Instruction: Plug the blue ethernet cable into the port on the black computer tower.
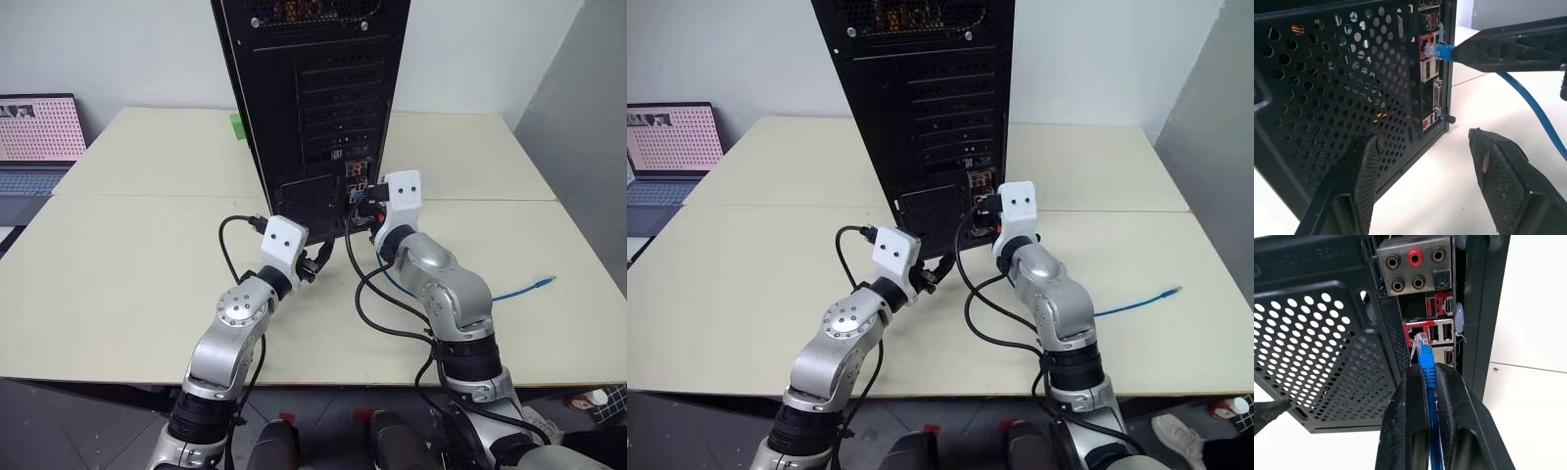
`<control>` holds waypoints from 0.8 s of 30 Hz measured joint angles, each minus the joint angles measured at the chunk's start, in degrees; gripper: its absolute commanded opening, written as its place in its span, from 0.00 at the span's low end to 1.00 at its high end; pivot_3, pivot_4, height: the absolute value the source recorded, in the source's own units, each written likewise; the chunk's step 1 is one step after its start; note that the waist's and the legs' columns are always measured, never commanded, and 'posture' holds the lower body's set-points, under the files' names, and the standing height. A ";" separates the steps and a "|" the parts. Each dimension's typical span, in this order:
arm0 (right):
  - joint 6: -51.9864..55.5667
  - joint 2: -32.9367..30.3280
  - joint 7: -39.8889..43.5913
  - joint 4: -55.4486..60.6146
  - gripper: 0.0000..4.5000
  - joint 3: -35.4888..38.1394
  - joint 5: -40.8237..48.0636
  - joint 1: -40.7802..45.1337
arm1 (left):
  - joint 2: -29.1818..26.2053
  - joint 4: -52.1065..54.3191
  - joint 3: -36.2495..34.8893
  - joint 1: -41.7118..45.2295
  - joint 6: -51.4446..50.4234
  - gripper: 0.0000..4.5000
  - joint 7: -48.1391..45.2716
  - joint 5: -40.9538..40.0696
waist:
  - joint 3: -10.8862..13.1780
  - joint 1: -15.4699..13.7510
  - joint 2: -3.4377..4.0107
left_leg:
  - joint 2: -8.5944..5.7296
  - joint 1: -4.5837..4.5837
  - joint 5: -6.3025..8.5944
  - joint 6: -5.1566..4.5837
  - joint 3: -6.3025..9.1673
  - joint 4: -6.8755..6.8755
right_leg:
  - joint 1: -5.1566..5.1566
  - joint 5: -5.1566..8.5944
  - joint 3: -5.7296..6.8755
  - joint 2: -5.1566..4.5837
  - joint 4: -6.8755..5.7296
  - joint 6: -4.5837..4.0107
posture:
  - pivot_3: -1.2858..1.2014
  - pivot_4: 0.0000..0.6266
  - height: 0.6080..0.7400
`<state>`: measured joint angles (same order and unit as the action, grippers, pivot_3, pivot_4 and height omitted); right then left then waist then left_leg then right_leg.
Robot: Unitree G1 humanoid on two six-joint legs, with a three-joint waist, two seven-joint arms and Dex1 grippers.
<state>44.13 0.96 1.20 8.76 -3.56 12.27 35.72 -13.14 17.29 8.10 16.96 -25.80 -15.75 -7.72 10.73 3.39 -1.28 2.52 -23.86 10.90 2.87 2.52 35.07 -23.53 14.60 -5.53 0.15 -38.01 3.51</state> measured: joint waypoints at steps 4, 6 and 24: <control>-0.02 0.03 0.07 -0.25 0.00 -0.02 -0.26 0.27 | 0.00 0.00 0.00 0.00 0.00 0.66 -0.02 0.06 | 0.00 0.09 0.00 | 0.00 0.00 0.00 0.00 0.00 0.00 | -0.01 -0.01 0.00 0.00 0.00 -0.02 | 0.52 0.24 1.00; -0.02 0.05 0.13 -0.26 0.00 -0.05 -0.27 0.31 | 0.00 0.00 0.00 0.00 0.00 0.66 -0.01 0.10 | 0.00 0.11 0.00 | 0.00 0.00 0.00 0.00 0.00 0.00 | -0.01 -0.02 0.00 0.01 0.00 -0.03 | 0.52 0.24 1.00; -0.36 -1.01 2.72 -2.38 0.00 -3.02 -3.81 3.12 | 0.10 -0.02 0.02 -0.20 0.03 0.66 -0.04 0.32 | 0.00 1.35 0.00 | 0.02 -0.02 0.00 0.00 0.00 -0.06 | -0.08 -0.03 0.00 0.04 0.01 -0.06 | 0.52 0.24 1.00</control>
<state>43.77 -0.05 3.92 6.38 -6.59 8.46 38.84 -13.04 17.27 8.12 16.76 -25.77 -15.79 -7.40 10.73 4.74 -1.27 2.54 -23.88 10.90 2.87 2.52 35.02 -23.61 14.57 -5.53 0.19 -38.00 3.45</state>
